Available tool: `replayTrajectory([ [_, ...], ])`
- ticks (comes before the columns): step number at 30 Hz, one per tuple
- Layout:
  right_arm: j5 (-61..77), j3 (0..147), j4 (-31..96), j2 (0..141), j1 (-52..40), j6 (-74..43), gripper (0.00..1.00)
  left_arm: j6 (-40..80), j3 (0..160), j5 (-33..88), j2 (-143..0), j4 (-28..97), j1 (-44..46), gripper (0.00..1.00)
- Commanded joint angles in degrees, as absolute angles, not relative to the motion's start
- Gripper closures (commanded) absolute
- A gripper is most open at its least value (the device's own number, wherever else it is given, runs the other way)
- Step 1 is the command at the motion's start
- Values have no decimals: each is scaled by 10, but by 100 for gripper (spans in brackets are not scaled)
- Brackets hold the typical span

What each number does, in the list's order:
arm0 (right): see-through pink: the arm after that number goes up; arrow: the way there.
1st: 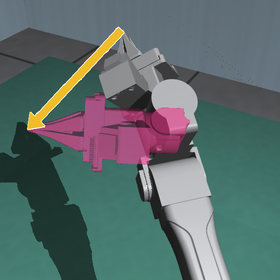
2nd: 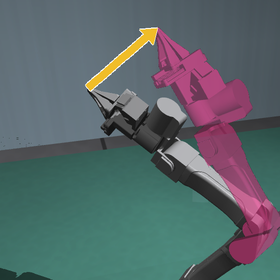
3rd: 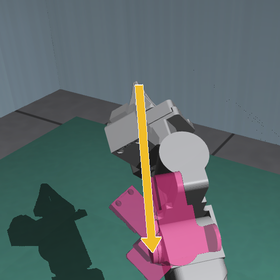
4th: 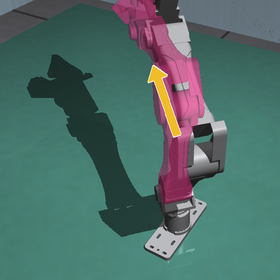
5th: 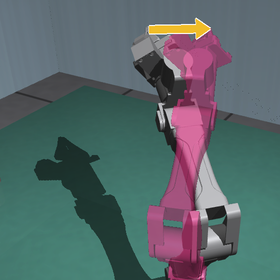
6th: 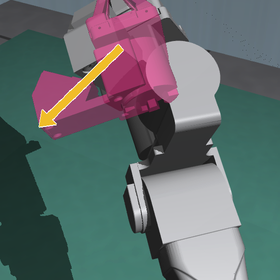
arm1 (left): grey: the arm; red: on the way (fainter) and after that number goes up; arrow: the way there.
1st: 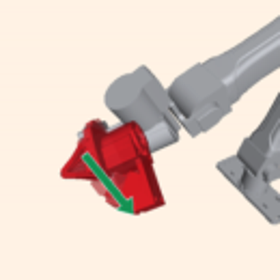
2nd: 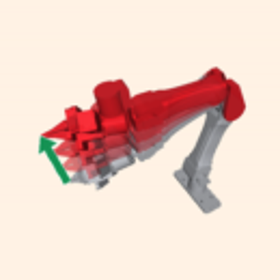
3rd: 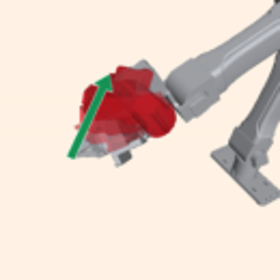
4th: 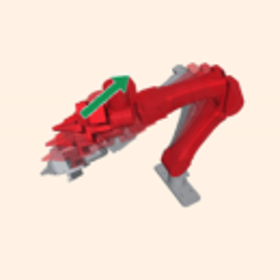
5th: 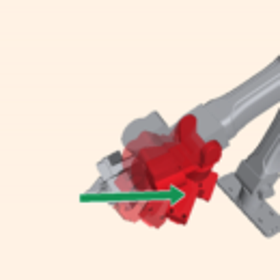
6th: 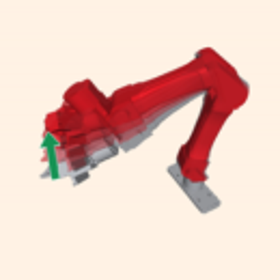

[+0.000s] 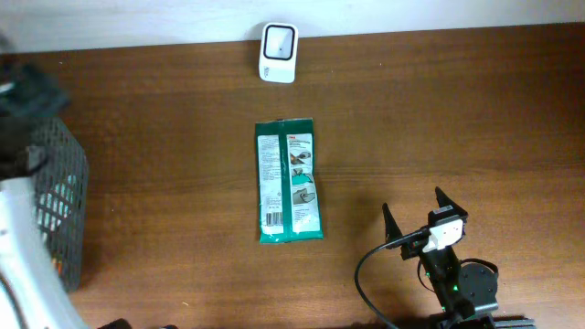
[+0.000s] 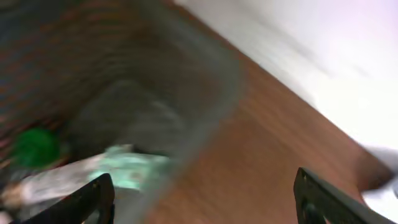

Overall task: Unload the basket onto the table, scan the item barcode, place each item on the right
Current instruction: 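Carry the gloves pack with the left gripper and place it mid-table, then pull the light-green wipes pouch from the basket with the left gripper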

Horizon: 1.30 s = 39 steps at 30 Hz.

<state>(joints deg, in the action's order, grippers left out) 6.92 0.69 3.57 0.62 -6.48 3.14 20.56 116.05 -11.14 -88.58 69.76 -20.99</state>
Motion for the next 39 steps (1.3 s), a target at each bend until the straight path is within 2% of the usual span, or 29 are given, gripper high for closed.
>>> replayTrajectory([
  [1,69,3,37,2,-67,27,2,214,1143,-73,-894,702,-334,20],
  [3,69,3,37,2,-67,27,2,227,1105,-18,-926,698,-408,22],
  [5,69,3,37,2,-67,27,2,226,1075,-3,-958,695,-433,24],
  [13,69,3,37,2,-67,27,2,222,1007,-4,-1106,682,-433,30],
  [21,69,3,37,2,-67,27,2,222,996,-4,-1182,664,-429,28],
  [27,69,3,37,2,-67,27,2,222,885,-4,-1184,551,-418,26],
  [29,69,3,37,2,-67,27,2,222,867,-4,-1184,532,-418,34],
  [30,69,3,37,2,-67,27,2,222,867,-4,-1184,531,-418,43],
  [33,69,3,37,2,-67,27,2,222,874,-3,-1184,531,-418,82],
  [35,69,3,37,2,-67,27,2,222,892,-3,-1183,544,-418,100],
  [39,69,3,37,2,-67,27,2,222,964,-3,-1169,594,-418,100],
])
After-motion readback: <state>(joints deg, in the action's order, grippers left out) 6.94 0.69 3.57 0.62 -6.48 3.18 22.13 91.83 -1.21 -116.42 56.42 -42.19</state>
